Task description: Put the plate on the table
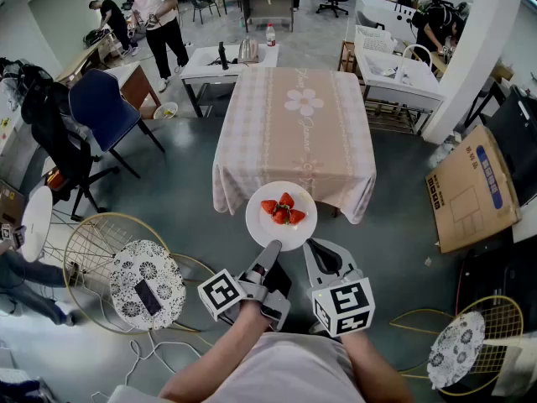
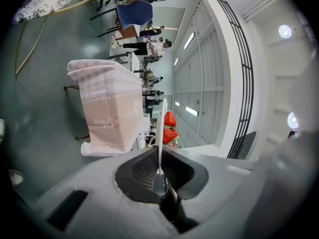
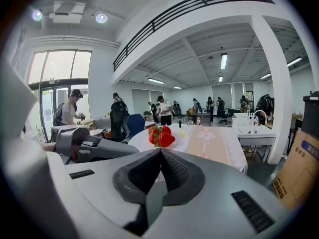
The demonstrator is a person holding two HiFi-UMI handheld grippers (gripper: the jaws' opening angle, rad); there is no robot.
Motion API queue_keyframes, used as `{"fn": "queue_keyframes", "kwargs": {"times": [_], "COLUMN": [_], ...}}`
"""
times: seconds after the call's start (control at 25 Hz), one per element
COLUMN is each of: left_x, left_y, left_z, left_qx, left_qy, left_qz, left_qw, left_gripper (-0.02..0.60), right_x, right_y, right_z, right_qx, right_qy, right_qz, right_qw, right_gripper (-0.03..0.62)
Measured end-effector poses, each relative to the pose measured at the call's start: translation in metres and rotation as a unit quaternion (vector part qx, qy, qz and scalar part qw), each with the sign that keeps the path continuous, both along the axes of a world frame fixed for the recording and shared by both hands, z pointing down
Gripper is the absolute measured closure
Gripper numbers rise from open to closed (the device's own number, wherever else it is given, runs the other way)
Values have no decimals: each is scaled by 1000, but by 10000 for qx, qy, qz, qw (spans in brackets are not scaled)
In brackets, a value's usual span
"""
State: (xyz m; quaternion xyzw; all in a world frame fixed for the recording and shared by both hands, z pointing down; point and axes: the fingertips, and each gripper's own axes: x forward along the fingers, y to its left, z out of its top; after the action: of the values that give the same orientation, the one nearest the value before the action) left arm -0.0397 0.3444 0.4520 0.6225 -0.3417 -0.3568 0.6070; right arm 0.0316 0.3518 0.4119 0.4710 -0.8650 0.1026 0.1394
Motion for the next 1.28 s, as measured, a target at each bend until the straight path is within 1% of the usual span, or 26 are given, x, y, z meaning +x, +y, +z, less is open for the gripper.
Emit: {"fn": "queue_keyframes", "kwargs": {"times": [0.16,0.28,0.52,0.64,0.76,0.84,0.96,1.08,1.28], "left_x": [-18,-25,-32,-34,-34,-31,-27,-25,-5], "left_y": [-4,-9,-19,-28,-40,-48,-63,-82,-121], "left_z": [0,-1,-8,-11,-11,-7,-3,1,0], "left_qx": [3,-7,77,148,142,127,124,71,25], "left_qy": [33,45,-41,-92,-43,-20,-90,-93,-94], "left_qz": [65,186,416,462,457,437,425,328,186], "left_qw": [10000,9998,9991,9988,9988,9990,9990,9994,9998], "left_gripper": [563,563,563,563,563,563,563,563,563], "right_x": [-18,-27,-36,-40,-43,-42,-39,-34,-12], "right_y": [-1,-4,-13,-23,-33,-41,-60,-82,-124], "right_z": [1,-1,-7,-8,-9,-6,-2,2,1], "right_qx": [0,16,66,101,143,149,114,71,51], "right_qy": [-5,-24,-53,-88,-113,-126,-194,-233,-282], "right_qz": [87,176,269,287,255,211,139,43,-122], "right_qw": [10000,9998,9996,9995,9995,9996,9996,9997,9995], "right_gripper": [589,589,589,589,589,589,589,589,589]}}
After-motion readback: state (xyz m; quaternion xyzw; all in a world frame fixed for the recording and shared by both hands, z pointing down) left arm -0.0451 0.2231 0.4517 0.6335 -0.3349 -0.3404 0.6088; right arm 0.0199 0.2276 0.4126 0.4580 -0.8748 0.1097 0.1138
